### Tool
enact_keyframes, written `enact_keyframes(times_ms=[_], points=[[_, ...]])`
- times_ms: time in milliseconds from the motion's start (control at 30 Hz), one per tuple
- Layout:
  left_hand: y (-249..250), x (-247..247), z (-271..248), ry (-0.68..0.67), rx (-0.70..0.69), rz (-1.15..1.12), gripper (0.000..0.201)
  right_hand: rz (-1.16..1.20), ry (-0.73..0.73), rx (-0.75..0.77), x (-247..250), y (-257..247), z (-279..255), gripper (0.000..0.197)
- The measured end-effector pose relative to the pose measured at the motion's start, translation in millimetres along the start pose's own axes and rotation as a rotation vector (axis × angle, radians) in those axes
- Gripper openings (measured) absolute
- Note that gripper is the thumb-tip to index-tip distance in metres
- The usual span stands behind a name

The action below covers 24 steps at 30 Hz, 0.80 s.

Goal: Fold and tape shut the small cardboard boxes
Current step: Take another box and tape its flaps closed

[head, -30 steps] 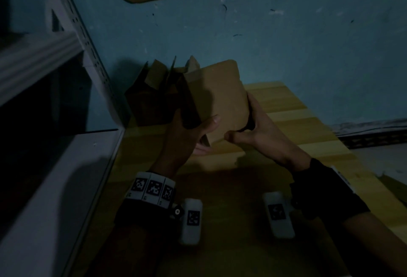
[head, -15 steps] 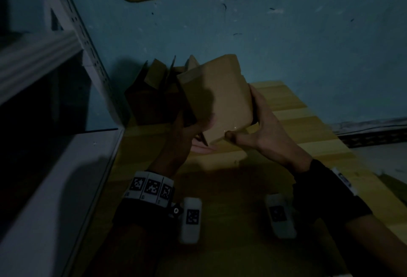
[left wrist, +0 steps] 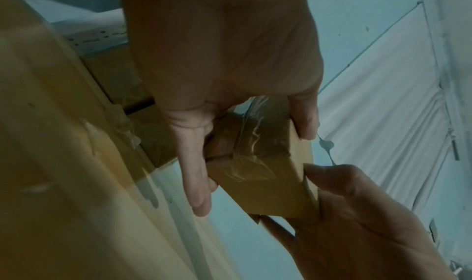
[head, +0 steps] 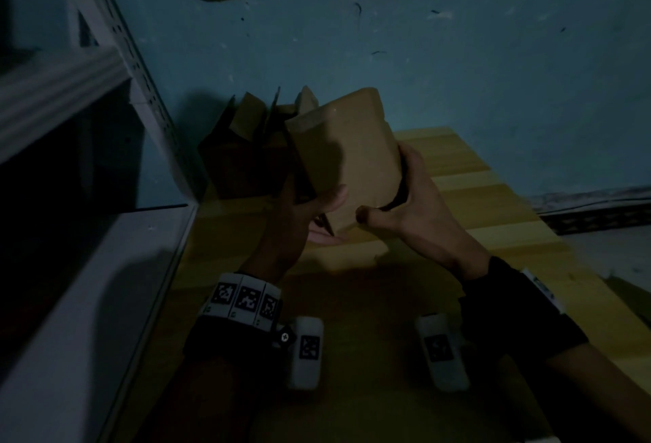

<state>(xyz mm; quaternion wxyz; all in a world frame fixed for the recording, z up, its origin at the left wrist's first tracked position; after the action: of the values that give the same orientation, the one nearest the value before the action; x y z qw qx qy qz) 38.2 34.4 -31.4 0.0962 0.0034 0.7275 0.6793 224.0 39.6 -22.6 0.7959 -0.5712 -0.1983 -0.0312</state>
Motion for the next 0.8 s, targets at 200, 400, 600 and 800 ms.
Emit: enact_keyframes(times_ms=[200,400,600,800], points=[[0.1,-4.1,-0.4,-0.022,-0.012,-0.005,0.084,0.014,0.016,0.010,2.0,1.2,0.0,0.103],[-2.0,-4.6,1.9,-0.032,0.035,0.000,0.089,0.030,-0.022,0.023,4.9,1.4,0.8,0.106],[1.3,-5.1,0.0,-0.041,0.015,0.026,0.089,0.078,-0.064,0.035,13.2,2.7,-0.6,0.097],[9.9,-13.8,-5.4,-0.044,-0.009,0.043,0.073,0.145,-0.035,0.032,9.4,0.6,-1.4,0.102]])
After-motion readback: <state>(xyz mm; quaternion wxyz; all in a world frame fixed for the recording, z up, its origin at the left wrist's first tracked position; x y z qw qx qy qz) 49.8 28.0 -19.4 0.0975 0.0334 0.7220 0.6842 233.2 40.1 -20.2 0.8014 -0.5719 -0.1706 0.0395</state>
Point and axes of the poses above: each hand's wrist, its own z-axis towards the middle knuckle, its own x-axis out of the back of the hand, y = z × x, the point moved 2 cm from there along z, towards the middle knuckle, and after that the axes turned 6 degrees about -y, right-handed, at the moved point
